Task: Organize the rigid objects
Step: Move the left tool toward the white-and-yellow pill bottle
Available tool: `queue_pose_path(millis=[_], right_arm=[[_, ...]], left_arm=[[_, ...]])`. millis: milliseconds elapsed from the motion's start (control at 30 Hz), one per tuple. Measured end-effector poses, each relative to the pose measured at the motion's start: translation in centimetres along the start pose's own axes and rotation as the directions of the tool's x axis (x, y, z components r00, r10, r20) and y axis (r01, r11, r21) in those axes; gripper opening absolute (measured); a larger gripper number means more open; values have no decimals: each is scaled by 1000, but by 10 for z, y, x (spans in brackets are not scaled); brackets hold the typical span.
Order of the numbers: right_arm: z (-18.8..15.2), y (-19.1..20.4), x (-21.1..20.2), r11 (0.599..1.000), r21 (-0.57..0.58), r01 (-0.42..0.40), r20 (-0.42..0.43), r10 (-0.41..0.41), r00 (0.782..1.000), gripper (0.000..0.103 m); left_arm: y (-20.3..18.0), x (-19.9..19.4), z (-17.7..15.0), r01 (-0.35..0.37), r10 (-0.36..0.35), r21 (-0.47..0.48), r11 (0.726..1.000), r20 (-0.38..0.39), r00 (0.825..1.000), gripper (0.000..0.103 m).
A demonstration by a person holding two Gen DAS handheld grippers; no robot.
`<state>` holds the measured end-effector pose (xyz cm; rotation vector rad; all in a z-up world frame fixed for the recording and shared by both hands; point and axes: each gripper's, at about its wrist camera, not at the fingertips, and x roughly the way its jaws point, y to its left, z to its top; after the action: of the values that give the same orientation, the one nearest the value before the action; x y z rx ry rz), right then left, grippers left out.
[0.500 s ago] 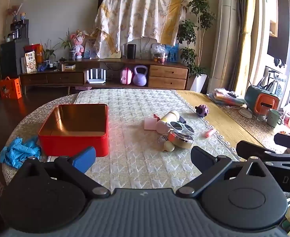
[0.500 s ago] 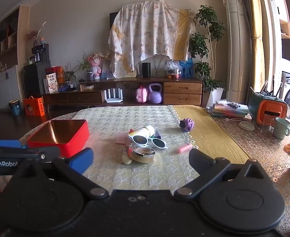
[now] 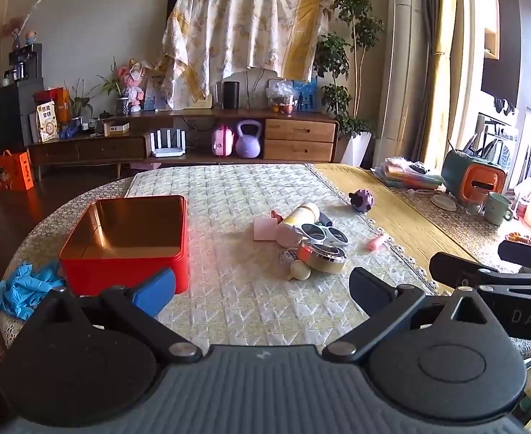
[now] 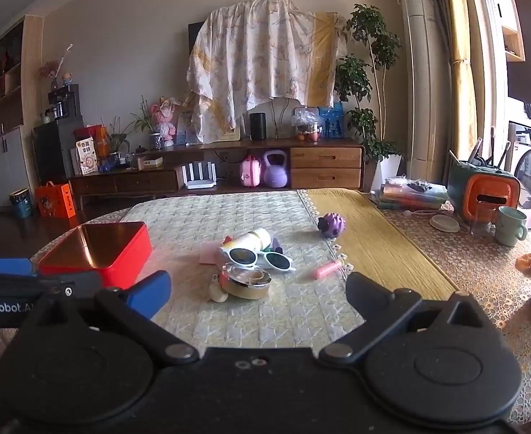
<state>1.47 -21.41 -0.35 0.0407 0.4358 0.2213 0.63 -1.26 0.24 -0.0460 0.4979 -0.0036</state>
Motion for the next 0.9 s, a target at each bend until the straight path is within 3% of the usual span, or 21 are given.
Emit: queue_pose_path(millis=[900], right_arm=[[-1, -20, 24, 999, 22, -26, -40, 27, 999, 103]], left_arm=[[-8, 34, 3, 16, -17, -22, 1000, -70, 997, 103]])
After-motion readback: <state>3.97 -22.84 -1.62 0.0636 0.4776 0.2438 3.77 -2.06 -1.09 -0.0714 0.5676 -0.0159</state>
